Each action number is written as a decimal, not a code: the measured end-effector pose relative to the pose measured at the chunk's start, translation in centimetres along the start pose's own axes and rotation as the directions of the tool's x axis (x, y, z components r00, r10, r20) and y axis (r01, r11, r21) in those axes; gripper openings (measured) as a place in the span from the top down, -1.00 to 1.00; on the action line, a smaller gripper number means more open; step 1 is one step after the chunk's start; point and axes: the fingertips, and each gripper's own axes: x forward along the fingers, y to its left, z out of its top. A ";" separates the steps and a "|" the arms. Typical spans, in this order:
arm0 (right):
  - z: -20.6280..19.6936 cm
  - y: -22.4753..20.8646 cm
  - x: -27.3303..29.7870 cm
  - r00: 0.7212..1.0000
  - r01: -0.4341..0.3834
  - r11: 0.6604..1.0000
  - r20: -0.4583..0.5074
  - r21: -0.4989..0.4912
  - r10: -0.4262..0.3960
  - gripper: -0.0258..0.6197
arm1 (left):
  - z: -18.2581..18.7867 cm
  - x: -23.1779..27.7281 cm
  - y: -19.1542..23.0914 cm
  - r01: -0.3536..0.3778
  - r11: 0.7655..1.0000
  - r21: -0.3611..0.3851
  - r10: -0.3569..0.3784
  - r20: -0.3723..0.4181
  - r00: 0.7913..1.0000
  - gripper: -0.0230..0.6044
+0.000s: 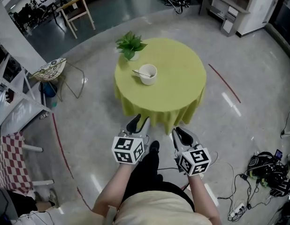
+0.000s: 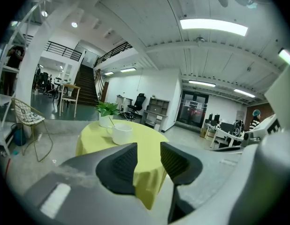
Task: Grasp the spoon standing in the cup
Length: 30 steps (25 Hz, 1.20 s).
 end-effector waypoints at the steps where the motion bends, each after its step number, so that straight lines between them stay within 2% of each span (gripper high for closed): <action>1: 0.1 -0.2 0.7 1.000 -0.004 1.000 -0.010 0.002 0.004 0.77 | 0.2 0.6 0.6 -0.002 1.000 -0.007 0.002 -0.002 1.000 0.42; 13: 2.1 -1.9 9.4 0.996 -0.048 0.999 -0.071 0.012 0.048 0.81 | 3.0 7.2 7.4 -0.033 0.998 -0.053 0.032 -0.021 0.999 0.42; 30: 4.9 -5.1 17.4 0.993 -0.055 0.998 -0.099 0.023 0.057 0.92 | 4.6 14.6 13.6 -0.068 0.994 -0.089 0.061 -0.082 0.995 0.42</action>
